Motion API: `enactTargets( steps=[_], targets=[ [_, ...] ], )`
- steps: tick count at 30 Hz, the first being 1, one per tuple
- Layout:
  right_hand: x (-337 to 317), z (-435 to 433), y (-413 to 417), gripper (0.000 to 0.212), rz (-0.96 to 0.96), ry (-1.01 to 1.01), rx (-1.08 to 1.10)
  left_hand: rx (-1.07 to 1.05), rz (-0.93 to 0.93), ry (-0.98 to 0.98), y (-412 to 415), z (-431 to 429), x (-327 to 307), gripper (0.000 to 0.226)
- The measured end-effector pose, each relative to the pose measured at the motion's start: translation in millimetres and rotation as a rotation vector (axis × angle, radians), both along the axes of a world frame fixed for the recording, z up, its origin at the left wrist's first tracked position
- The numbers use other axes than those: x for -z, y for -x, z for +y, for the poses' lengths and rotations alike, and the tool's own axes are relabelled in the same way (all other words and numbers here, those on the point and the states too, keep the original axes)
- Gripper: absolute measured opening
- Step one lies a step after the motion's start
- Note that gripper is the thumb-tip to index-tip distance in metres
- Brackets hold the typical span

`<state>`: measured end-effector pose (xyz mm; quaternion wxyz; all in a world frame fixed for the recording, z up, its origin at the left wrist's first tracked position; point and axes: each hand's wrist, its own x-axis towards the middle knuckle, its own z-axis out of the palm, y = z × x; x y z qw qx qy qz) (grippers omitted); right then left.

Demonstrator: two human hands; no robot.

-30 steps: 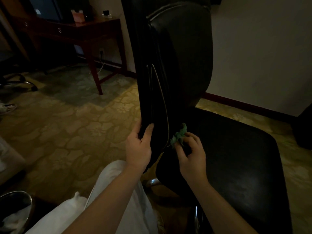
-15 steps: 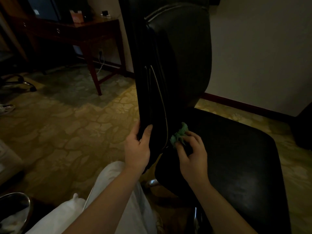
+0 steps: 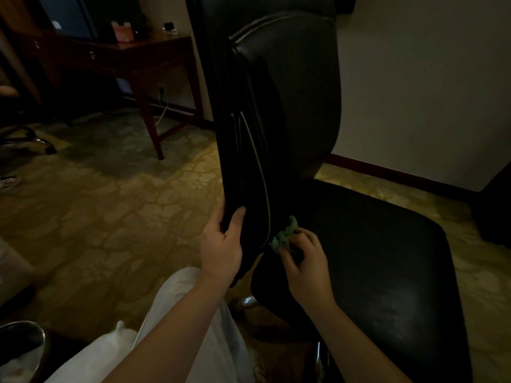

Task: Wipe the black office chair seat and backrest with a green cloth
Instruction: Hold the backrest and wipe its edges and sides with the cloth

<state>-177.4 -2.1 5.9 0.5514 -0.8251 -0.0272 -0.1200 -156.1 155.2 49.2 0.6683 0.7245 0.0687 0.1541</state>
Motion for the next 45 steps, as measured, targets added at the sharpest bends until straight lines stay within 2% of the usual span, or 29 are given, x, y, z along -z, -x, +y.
enactTargets(
  steps=[3, 7, 13, 22, 29, 33, 36, 45],
  targets=[
    [0, -4, 1, 0.019, 0.006, 0.033, 0.033, 0.01, 0.007, 0.006, 0, 1, -2, 0.041],
    [-18, -1, -3, 0.02, -0.085, -0.033, 0.103, 0.016, 0.007, 0.003, 0, 2, -1, 0.041],
    [-43, 9, -7, 0.023, -0.187, -0.12, 0.034, 0.029, 0.026, 0.008, 0, 3, 0, 0.044],
    [20, 3, 9, 0.016, -0.013, 0.109, 0.016, 0.017, 0.014, 0.022, 1, 1, -1, 0.042],
    [4, 5, 5, 0.018, -0.024, -0.009, 0.085, 0.006, 0.002, 0.012, 0, 1, -1, 0.031],
    [-16, 9, -1, 0.019, -0.094, -0.086, 0.109, 0.008, 0.01, 0.015, 0, 0, -1, 0.041],
    [-14, 17, 1, 0.017, -0.077, -0.103, 0.127, -0.001, -0.009, -0.004, 0, -1, 0, 0.041],
    [26, 18, 5, 0.019, 0.087, 0.088, 0.089, 0.01, -0.021, 0.004, 1, -1, -2, 0.037]
  ],
)
